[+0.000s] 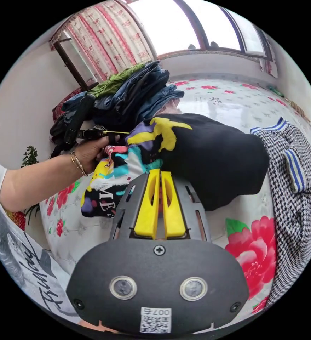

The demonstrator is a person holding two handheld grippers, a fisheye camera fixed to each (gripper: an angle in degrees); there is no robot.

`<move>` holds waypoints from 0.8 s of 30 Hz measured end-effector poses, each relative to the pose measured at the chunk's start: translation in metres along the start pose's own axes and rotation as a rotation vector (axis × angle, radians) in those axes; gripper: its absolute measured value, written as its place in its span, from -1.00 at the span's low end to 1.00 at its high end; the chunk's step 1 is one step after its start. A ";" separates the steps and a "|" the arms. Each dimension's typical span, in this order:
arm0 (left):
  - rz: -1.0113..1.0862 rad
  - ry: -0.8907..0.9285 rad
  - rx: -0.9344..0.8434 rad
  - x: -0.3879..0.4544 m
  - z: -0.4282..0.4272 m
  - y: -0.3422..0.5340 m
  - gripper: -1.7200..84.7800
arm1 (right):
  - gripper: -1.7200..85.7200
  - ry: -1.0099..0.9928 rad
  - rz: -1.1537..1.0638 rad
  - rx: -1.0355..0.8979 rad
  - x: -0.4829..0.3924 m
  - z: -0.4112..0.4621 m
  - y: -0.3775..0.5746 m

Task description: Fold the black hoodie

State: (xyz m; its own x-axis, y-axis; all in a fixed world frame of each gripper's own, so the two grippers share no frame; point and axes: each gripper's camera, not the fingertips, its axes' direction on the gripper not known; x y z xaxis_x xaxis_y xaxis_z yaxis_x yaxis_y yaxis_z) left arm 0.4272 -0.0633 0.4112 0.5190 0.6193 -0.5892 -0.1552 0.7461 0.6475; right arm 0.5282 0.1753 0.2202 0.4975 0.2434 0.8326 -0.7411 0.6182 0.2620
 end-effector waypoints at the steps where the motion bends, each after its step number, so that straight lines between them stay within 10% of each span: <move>1: -0.008 0.013 0.004 -0.007 0.010 -0.018 -0.98 | -0.97 0.017 -0.020 0.004 0.007 0.007 -0.013; 8: -0.103 0.136 0.071 -0.015 0.059 -0.045 -0.96 | -0.97 0.249 -0.298 -0.017 0.090 0.061 -0.138; 13: -0.212 0.216 0.129 -0.019 0.062 -0.017 -0.94 | -0.96 0.123 -0.106 -0.013 0.134 0.042 -0.156; 19: -0.052 0.126 0.281 0.015 0.005 0.005 -0.98 | -0.87 0.228 0.163 0.062 0.146 -0.023 -0.060; 24: 0.047 0.065 0.066 0.029 0.030 0.026 -0.98 | -0.76 0.583 0.249 -0.227 0.169 -0.089 0.042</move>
